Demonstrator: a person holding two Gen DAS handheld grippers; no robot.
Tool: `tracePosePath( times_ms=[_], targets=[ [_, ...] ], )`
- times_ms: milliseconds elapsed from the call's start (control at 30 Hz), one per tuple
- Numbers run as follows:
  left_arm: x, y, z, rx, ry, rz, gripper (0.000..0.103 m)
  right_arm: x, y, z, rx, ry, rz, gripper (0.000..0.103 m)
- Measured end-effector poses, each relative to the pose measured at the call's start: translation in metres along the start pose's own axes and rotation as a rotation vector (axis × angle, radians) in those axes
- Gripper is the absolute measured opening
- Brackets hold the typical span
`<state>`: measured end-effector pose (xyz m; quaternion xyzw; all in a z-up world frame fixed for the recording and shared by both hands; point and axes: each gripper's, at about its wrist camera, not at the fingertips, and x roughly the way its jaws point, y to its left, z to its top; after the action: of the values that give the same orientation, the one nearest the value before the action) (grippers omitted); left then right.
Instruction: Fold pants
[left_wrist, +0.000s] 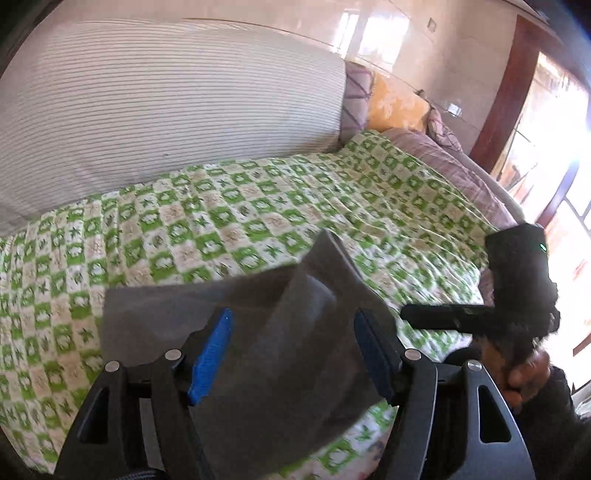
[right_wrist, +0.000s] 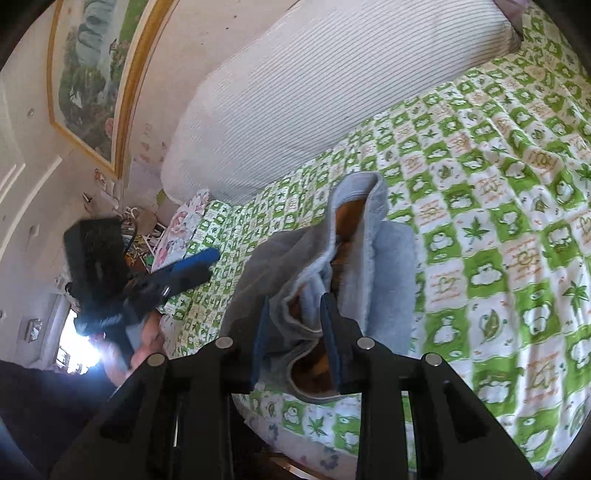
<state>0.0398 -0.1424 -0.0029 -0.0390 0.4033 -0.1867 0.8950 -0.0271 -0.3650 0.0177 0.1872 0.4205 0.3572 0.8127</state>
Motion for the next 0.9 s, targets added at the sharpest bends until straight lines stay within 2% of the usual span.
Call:
tracePosePath(
  times_ms=[67,233,267,300,367,500,633,700,867,900],
  targets=[
    [0.009,0.005,0.005,-0.01,0.025,-0.001,0.069,0.006,0.003,-0.001,-0.002,0.004,0.0,0.037],
    [0.02,0.013,0.003,-0.037,0.061,-0.01,0.069,0.027,0.014,-0.006,-0.043,0.053,-0.023,0.037],
    [0.022,0.013,0.002,-0.043,0.07,-0.01,0.069,0.028,0.018,-0.007,-0.058,0.058,-0.032,0.025],
    [0.023,0.014,0.0,-0.048,0.077,-0.01,0.069,0.028,0.021,-0.008,-0.069,0.068,-0.046,0.008],
    [0.026,0.014,-0.005,-0.054,0.097,-0.026,0.069,0.024,0.026,-0.01,-0.073,0.077,-0.084,0.008],
    [0.03,0.011,-0.007,-0.04,0.119,-0.039,0.069,0.002,0.038,-0.025,-0.085,0.048,-0.075,0.008],
    [0.04,-0.001,0.011,0.057,0.133,-0.069,0.069,-0.007,0.041,-0.039,-0.077,0.054,-0.099,0.008],
    [0.054,-0.008,0.022,0.13,0.167,-0.073,0.07,-0.01,0.039,-0.046,-0.053,0.048,-0.103,0.008],
    [0.103,-0.024,0.038,0.316,0.306,-0.084,0.07,-0.005,0.027,-0.064,0.012,0.073,-0.14,0.008],
    [0.11,-0.027,0.04,0.344,0.322,-0.078,0.07,-0.001,0.023,-0.068,0.029,0.079,-0.155,0.01]
  ],
)
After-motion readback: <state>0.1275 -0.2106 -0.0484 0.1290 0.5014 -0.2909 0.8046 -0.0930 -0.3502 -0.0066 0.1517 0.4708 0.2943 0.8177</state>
